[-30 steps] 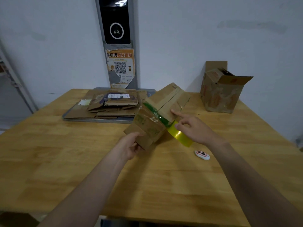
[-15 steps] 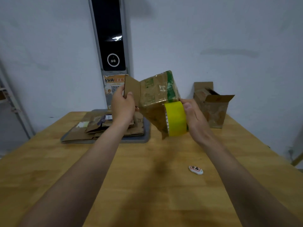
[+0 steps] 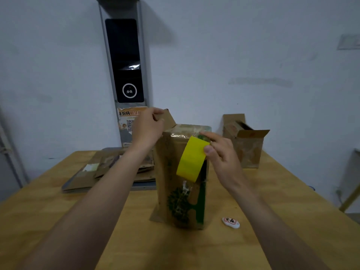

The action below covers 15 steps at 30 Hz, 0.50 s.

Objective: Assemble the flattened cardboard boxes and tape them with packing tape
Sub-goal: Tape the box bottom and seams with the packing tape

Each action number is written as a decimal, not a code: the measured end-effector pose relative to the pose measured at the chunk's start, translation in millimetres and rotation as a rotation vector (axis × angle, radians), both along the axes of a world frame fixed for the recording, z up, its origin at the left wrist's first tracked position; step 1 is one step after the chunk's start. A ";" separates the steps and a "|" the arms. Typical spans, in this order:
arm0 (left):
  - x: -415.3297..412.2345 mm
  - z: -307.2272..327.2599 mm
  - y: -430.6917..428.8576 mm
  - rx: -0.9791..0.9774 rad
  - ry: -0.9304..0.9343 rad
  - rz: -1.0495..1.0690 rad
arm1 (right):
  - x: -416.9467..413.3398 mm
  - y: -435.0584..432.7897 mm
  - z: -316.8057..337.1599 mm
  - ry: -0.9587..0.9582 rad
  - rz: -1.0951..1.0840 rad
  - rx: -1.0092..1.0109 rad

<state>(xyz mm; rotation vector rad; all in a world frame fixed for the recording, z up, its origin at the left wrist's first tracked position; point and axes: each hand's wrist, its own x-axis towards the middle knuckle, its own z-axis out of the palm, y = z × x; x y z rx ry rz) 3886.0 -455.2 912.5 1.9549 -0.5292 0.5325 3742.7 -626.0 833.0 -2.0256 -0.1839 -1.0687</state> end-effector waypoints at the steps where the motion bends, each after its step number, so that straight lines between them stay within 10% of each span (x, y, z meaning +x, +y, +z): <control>1: -0.2 1.3 1.0 -0.053 0.046 -0.068 | 1.6 0.1 0.3 -0.009 -0.007 -0.017; 8: -33.2 -3.8 22.9 0.070 -0.051 -0.084 | 16.3 12.7 -4.5 0.008 -0.023 -0.071; 15: -76.1 -23.2 24.0 0.255 0.379 -0.365 | 41.7 7.7 4.2 -0.014 -0.139 -0.155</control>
